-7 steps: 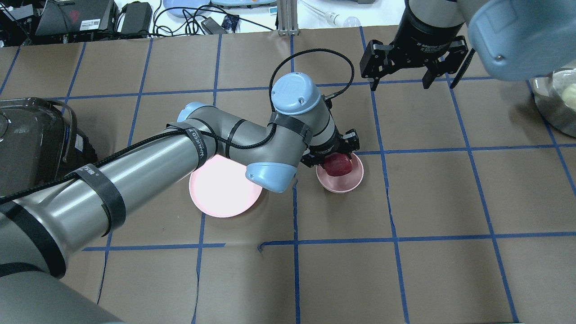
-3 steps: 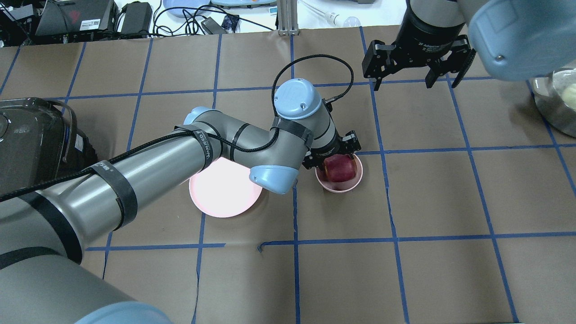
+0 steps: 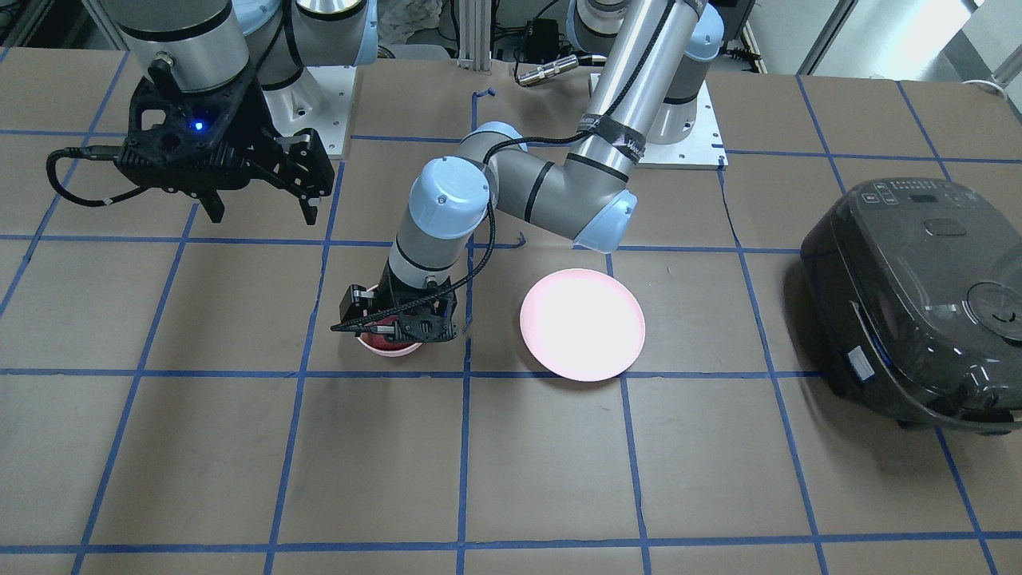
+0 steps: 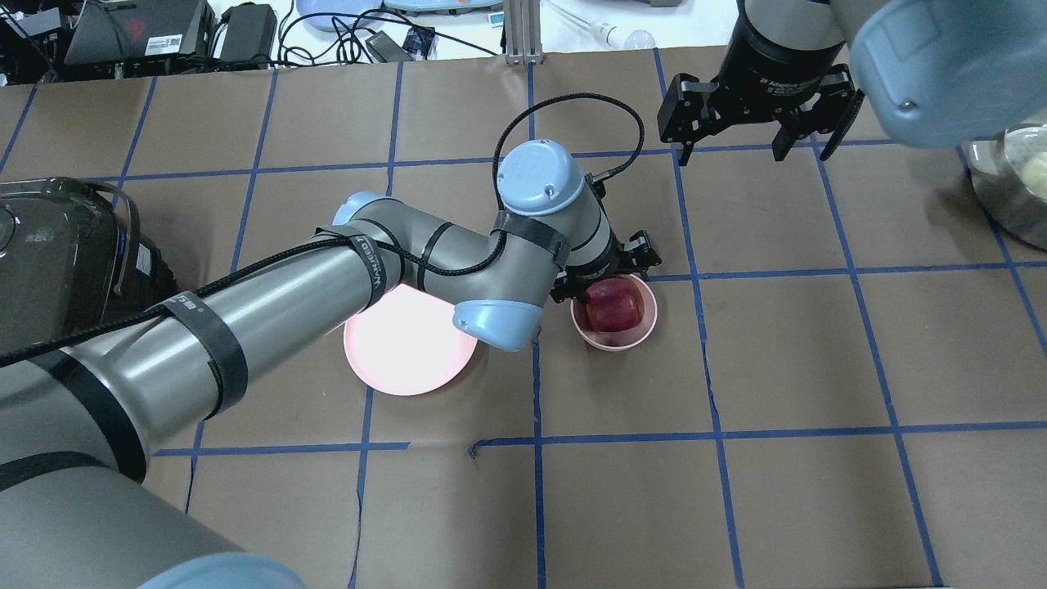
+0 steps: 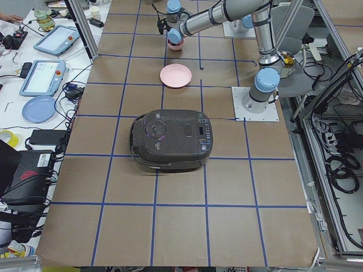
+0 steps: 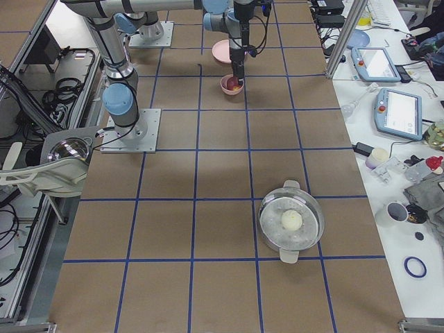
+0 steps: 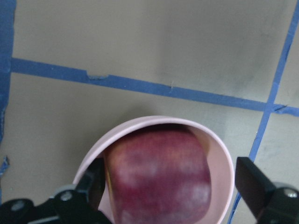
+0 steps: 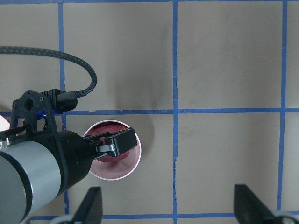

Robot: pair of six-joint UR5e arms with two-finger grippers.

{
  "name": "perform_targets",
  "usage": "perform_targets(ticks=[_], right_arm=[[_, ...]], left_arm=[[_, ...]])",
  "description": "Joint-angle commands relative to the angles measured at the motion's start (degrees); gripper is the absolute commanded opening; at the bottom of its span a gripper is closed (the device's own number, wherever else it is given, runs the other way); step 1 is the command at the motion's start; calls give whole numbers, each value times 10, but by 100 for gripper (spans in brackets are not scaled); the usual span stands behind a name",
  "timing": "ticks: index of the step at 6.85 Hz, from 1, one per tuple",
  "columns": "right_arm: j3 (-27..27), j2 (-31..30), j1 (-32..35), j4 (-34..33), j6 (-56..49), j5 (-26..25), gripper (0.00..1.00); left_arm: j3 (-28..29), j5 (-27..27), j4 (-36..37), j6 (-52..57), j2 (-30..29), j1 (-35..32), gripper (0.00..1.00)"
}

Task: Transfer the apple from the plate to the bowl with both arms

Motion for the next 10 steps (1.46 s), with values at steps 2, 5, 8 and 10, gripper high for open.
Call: perform_targets(ticks=[2,5,8,10], right_arm=[[0,0,-1,0,0,1,100],[0,0,-1,0,0,1,100],[0,0,0,1,0,1,100],[0,0,0,1,0,1,100]], left_arm=[[-9,-11,-7,57,52,48,100],[-39,-22,-93,221,124,145,100],[-29,78,-285,369,199,202,100],[9,142,-410,425,261,224,100]])
